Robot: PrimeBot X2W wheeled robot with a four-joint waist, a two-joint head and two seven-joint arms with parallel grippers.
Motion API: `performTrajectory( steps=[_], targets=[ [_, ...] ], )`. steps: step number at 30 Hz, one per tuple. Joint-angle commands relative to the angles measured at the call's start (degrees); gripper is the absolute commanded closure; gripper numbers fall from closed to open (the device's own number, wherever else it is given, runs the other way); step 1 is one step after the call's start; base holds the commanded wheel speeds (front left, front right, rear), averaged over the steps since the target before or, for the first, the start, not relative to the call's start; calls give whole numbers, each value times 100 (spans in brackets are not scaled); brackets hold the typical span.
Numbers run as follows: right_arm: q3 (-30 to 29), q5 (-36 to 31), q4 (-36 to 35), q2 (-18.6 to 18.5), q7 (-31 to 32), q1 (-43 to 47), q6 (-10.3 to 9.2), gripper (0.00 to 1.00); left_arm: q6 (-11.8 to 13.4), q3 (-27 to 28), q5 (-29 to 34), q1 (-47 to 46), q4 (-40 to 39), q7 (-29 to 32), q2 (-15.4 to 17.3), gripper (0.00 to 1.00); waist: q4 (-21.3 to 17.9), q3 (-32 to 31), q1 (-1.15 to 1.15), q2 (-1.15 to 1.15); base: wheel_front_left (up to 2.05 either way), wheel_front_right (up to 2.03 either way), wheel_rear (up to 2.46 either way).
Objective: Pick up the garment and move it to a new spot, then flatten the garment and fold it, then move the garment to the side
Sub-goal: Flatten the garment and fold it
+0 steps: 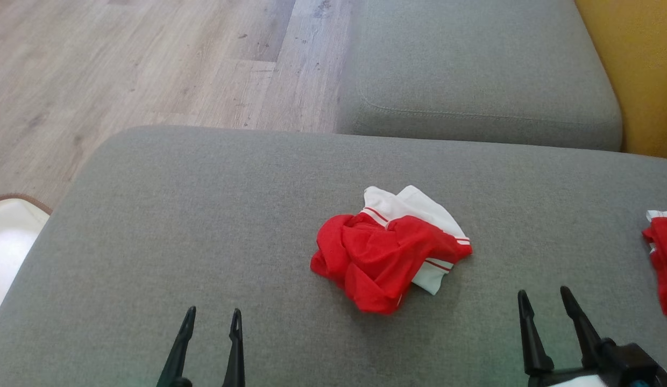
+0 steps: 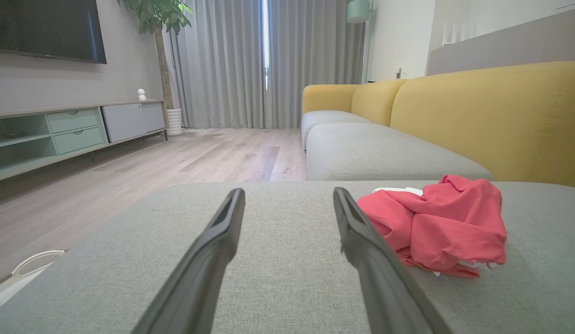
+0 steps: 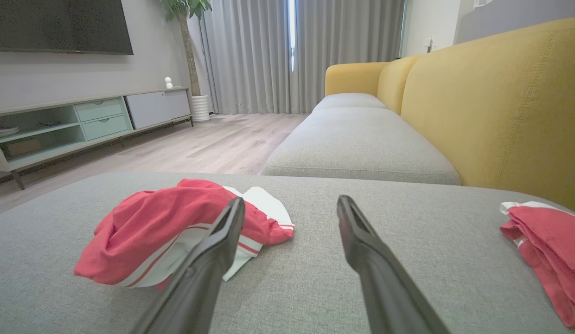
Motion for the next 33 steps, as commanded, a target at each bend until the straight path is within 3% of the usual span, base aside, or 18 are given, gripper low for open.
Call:
performTrajectory(
  steps=[1, 25, 33],
  targets=[
    [105, 39, -163, -42, -63, -134, -5, 0, -31, 207, 39, -275, -166, -54, -70, 0, 2, 0, 0, 0, 0, 0, 0],
    [165, 78, -84, -41, -63, -180, -5, 0, -139, 335, 130, -345, -126, -54, -159, 0, -213, 98, 0, 0, 0, 0, 0],
    [303, -39, -147, -41, -63, -340, -5, 0, -545, -273, 12, -895, 235, -55, -188, 0, -747, 415, 0, 0, 0, 0, 0]
  ],
)
